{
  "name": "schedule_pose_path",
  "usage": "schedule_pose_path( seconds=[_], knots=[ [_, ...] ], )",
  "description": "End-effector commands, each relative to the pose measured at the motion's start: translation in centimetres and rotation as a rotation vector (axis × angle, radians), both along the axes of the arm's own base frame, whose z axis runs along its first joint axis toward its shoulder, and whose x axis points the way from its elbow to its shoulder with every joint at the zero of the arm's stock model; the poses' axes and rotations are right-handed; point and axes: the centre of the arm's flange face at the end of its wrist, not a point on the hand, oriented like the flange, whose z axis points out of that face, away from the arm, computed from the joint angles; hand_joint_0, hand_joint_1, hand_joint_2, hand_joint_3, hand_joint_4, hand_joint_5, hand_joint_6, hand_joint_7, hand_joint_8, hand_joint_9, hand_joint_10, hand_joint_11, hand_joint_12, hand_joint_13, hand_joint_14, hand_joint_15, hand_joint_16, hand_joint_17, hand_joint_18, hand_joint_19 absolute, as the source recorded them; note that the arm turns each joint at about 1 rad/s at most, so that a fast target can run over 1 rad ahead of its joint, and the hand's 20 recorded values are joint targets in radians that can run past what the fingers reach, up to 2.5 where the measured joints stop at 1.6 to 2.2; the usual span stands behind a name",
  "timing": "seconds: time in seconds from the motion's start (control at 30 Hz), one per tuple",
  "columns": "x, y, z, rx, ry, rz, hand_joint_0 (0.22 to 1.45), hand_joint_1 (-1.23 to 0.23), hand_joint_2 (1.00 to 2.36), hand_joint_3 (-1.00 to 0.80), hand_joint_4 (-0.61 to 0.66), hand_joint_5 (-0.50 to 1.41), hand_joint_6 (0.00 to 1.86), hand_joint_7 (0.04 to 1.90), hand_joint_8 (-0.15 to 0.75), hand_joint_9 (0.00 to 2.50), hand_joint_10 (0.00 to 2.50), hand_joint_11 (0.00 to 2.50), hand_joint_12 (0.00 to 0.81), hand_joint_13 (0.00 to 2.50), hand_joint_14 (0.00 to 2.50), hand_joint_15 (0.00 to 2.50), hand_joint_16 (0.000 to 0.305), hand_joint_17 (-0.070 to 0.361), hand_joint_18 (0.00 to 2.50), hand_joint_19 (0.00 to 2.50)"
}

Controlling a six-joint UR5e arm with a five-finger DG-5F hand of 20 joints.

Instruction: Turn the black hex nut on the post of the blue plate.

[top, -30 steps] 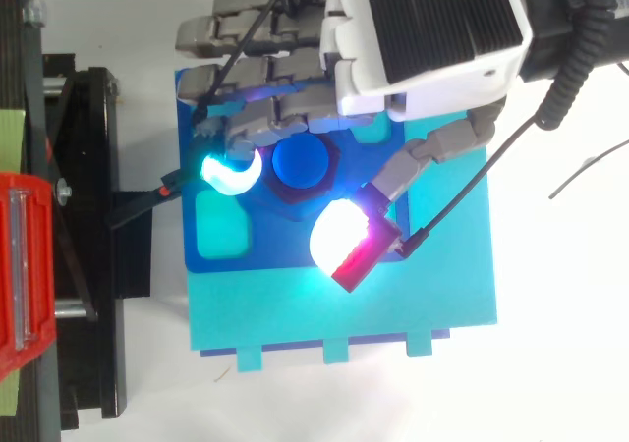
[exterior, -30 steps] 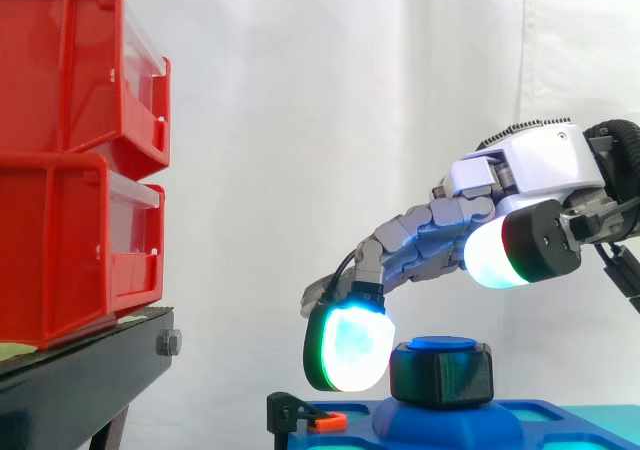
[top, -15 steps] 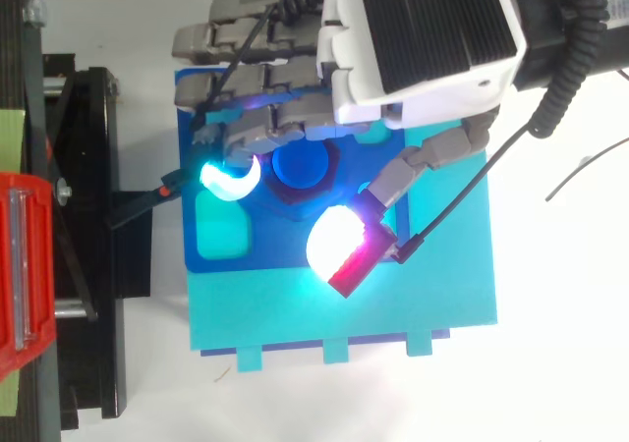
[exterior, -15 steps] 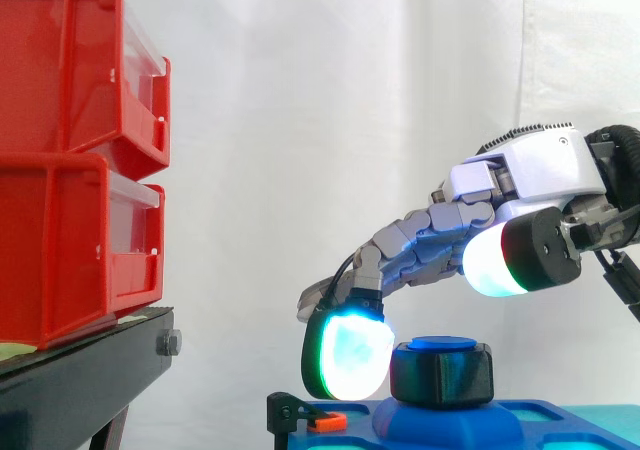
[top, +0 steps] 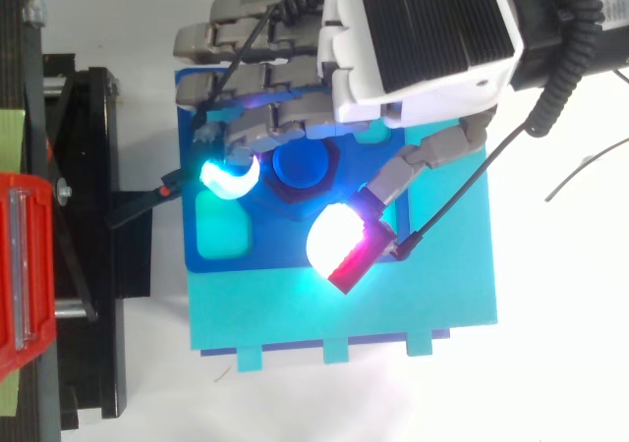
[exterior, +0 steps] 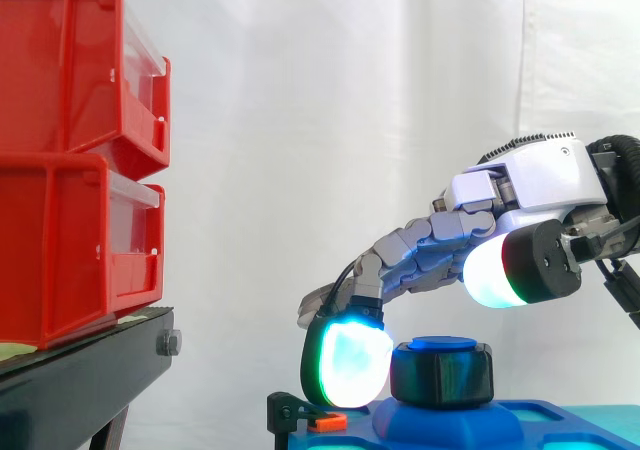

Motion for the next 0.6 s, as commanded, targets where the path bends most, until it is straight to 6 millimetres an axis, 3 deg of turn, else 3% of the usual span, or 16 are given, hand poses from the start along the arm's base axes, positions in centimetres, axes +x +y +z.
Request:
schedule_pose_path(
  seconds=[0.0, 0.57],
  knots=[
    [-0.1, -0.1, 0.0, 0.000, 0.004, -0.001, 0.48, -0.31, 1.00, -0.50, 0.15, -0.20, 0.50, 0.81, 0.204, 0.27, 0.00, 0.04, 0.319, 0.04, 0.00, 0.05, 0.052, 0.117, 0.00, 0.26],
    [-0.5, -1.5, 0.0, -0.014, -0.001, 0.006, 0.48, -0.31, 1.00, -0.50, 0.15, -0.20, 0.50, 0.81, 0.204, 0.26, 0.00, 0.05, 0.319, 0.04, 0.00, 0.05, 0.052, 0.117, 0.00, 0.26]
  ],
)
